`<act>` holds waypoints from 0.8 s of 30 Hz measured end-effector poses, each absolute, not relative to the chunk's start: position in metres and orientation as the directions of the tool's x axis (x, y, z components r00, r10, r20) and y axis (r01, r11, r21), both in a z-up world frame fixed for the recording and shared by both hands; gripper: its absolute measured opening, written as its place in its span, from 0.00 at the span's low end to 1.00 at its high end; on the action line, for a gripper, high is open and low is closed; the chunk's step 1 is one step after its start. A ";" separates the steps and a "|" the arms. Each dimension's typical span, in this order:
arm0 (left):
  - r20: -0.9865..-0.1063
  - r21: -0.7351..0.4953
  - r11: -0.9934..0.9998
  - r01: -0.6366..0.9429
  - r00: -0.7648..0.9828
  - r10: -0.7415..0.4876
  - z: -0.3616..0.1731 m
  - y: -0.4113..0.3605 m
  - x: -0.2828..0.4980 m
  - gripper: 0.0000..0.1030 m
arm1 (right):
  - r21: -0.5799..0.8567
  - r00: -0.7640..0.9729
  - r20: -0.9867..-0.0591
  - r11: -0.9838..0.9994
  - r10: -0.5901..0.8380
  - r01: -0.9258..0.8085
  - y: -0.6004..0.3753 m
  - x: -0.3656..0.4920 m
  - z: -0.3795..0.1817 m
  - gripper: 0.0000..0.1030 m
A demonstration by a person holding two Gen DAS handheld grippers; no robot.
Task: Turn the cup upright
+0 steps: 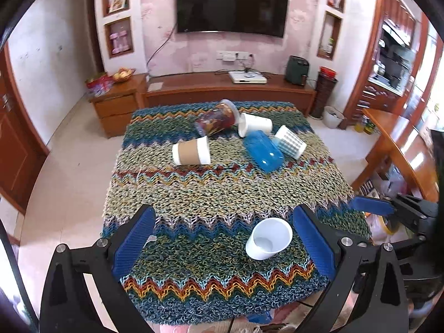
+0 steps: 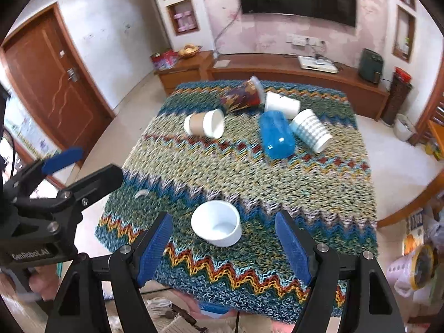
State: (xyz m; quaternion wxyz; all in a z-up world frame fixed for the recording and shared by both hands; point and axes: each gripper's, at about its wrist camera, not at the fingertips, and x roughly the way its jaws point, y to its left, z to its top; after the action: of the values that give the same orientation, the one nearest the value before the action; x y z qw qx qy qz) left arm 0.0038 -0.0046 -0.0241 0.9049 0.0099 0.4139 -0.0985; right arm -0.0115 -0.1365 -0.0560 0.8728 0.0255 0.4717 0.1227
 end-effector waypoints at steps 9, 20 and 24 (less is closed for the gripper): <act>-0.774 -0.097 0.992 0.081 0.621 -0.126 -0.011 0.004 0.017 0.97 | 0.108 0.560 -0.816 0.990 0.142 -0.094 -0.135 0.001 -0.031 0.78; -0.764 -0.076 0.997 0.032 0.640 -0.079 0.012 0.007 0.024 0.97 | 0.132 0.590 -0.799 0.991 0.117 -0.018 -0.142 0.014 -0.007 0.78; -0.768 -0.073 0.997 0.022 0.636 -0.070 0.015 0.006 0.027 0.97 | 0.109 0.626 -0.775 0.994 0.085 0.000 -0.141 0.013 0.004 0.79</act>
State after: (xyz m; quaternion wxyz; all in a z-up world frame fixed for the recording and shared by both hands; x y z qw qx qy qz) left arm 0.0265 0.0064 0.0154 0.9041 -0.0286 0.4256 -0.0255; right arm 0.0133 -0.1412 0.0039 0.9003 0.0493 0.4318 0.0236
